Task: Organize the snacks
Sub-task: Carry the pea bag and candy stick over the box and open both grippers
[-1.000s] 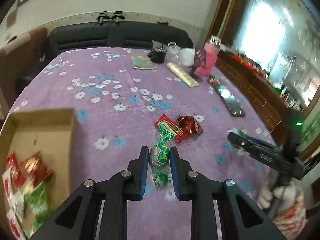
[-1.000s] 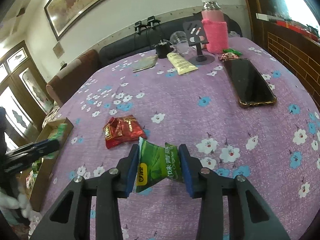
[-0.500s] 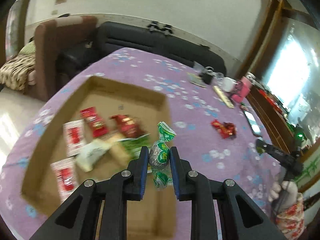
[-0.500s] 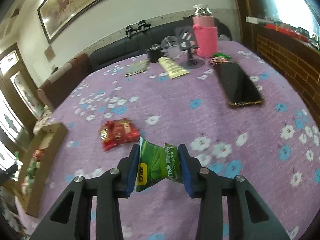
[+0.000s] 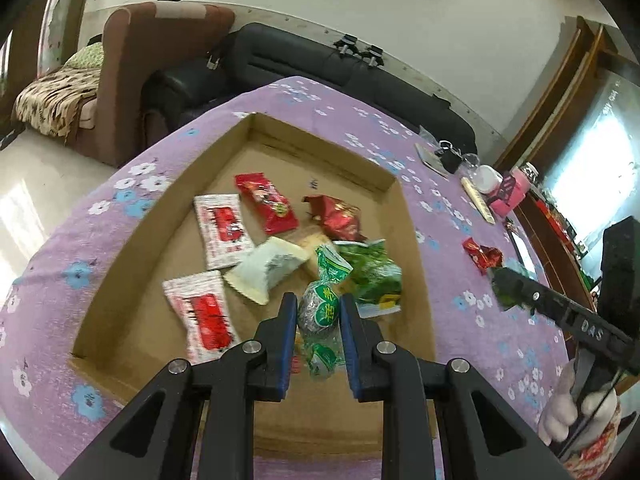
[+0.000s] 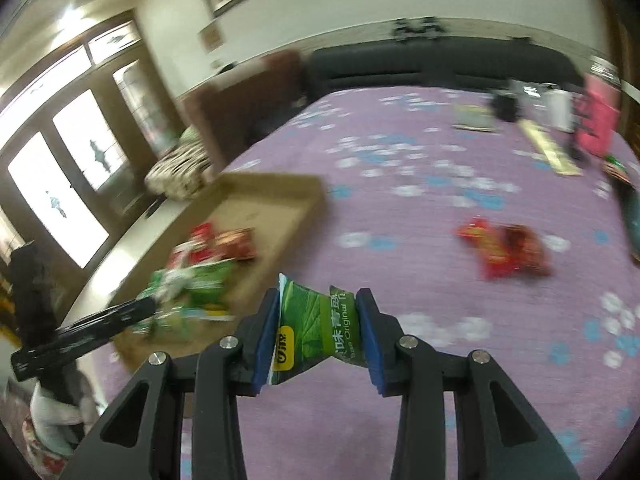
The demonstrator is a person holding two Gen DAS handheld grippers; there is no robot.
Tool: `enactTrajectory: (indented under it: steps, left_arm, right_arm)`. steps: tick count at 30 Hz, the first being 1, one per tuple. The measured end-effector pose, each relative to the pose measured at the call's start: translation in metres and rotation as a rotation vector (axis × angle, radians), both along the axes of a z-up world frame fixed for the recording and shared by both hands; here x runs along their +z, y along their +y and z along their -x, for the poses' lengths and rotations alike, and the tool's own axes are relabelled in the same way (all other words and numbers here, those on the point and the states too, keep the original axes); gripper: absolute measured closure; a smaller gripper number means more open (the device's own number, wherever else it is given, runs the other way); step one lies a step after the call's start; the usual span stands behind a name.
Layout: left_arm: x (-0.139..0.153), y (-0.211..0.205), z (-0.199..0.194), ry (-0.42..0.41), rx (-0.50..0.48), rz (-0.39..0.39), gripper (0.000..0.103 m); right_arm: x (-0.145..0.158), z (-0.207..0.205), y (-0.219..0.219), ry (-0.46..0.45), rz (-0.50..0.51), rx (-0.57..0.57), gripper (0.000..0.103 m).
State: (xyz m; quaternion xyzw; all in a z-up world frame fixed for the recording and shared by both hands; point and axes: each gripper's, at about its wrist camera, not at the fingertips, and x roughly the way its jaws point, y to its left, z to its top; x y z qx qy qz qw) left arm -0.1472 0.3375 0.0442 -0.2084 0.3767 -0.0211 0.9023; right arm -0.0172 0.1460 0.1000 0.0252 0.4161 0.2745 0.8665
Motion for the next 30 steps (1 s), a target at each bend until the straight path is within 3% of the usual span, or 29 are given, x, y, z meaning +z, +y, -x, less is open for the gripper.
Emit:
enactTrajectory:
  steps: [5,11,13,17,20,24,27,30]
  left_arm:
    - [-0.007,0.007,-0.003,0.023,0.017,-0.007,0.081]
    - [-0.016,0.009,-0.011,0.045,0.033,-0.011,0.080]
    - [-0.016,0.008,-0.012,0.044,0.027,-0.014,0.077]
    - [-0.012,0.007,-0.010,0.019,0.007,0.014,0.059]
    - [-0.006,0.010,-0.006,-0.007,0.007,0.028,0.053]
    - [0.000,0.016,-0.002,-0.032,0.025,0.050,0.045]
    - [0.002,0.022,0.001,-0.041,0.048,0.066,0.037]
    - [0.004,0.025,0.003,-0.045,0.060,0.074,0.037]
  right_arm:
    - [-0.003,-0.004,0.058,0.020,0.036,0.100,0.065]
    - [-0.017,-0.042,0.103,0.027,0.141,0.082,0.065]
    - [-0.023,-0.054,0.113,0.016,0.179,0.066,0.065]
    - [-0.028,-0.070,0.124,-0.006,0.236,0.046,0.063]
    - [-0.032,-0.083,0.132,-0.002,0.252,0.045,0.063]
    - [-0.036,-0.092,0.138,0.003,0.259,0.047,0.061]
    - [-0.038,-0.099,0.136,0.030,0.207,0.029,0.055]
    - [-0.031,-0.101,0.127,0.044,0.138,0.009,0.054]
